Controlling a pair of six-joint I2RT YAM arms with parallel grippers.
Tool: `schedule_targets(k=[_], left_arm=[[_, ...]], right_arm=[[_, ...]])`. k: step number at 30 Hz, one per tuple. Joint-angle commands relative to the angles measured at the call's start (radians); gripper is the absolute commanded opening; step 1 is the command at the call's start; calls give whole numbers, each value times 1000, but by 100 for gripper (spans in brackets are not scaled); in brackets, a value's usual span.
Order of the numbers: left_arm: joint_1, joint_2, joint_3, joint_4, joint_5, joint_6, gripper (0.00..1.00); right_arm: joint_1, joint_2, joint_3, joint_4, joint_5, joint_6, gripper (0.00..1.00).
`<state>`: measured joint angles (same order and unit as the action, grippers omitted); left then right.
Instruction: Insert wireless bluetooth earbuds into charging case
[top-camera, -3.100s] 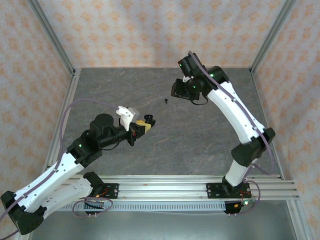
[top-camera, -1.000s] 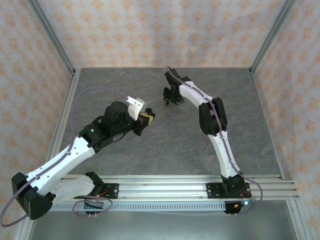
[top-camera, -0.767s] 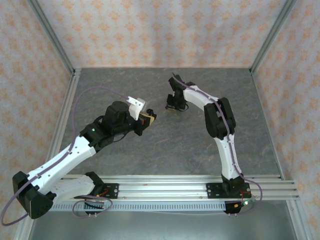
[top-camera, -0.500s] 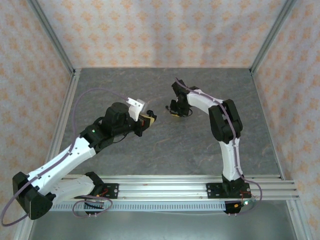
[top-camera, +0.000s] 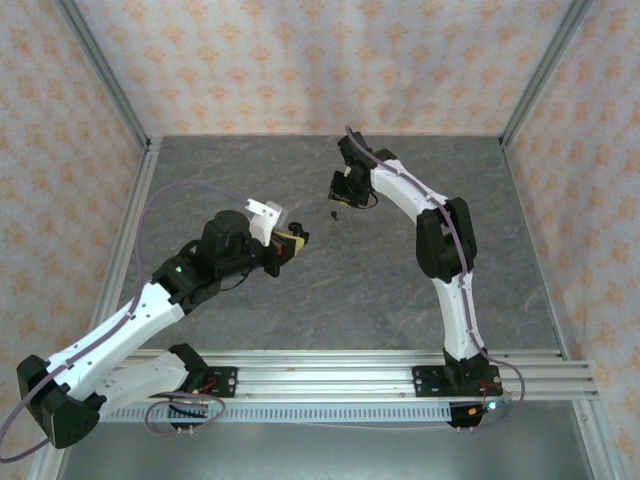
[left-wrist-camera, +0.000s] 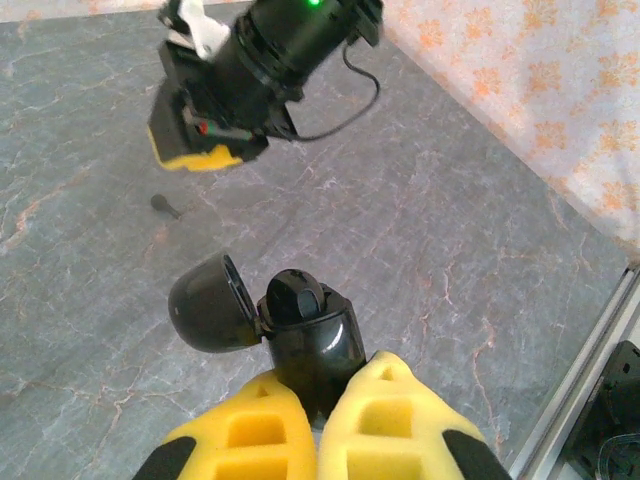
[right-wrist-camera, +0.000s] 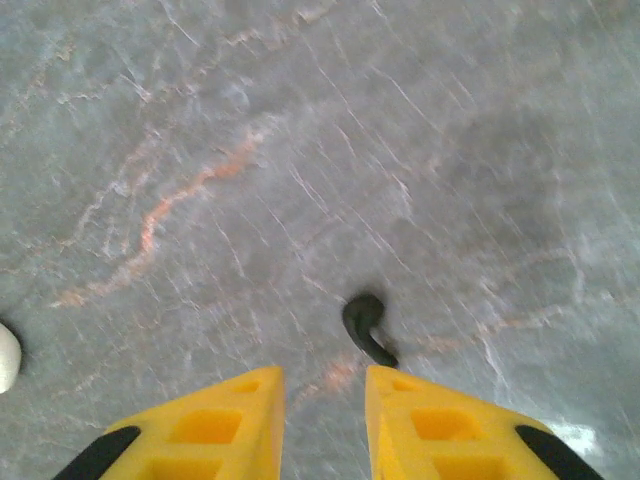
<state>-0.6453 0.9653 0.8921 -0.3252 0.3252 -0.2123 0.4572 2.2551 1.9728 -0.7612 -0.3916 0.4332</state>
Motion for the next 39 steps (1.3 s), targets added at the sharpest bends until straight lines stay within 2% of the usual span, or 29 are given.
schedule_targets(k=[1, 8, 19, 25, 39], left_arm=[[8, -21, -15, 25, -36, -10, 0], [8, -13, -15, 23, -46, 2, 0], [11, 2, -4, -5, -55, 50, 0], [12, 33, 23, -32, -33, 81, 0], [13, 27, 15, -34, -15, 70, 0]], right_arm=[[5, 96, 88, -125, -12, -66, 29], [5, 224, 289, -264, -4, -141, 37], [19, 273, 335, -304, 8, -164, 40], [46, 282, 349, -340, 72, -188, 40], [50, 345, 447, -367, 118, -168, 38]])
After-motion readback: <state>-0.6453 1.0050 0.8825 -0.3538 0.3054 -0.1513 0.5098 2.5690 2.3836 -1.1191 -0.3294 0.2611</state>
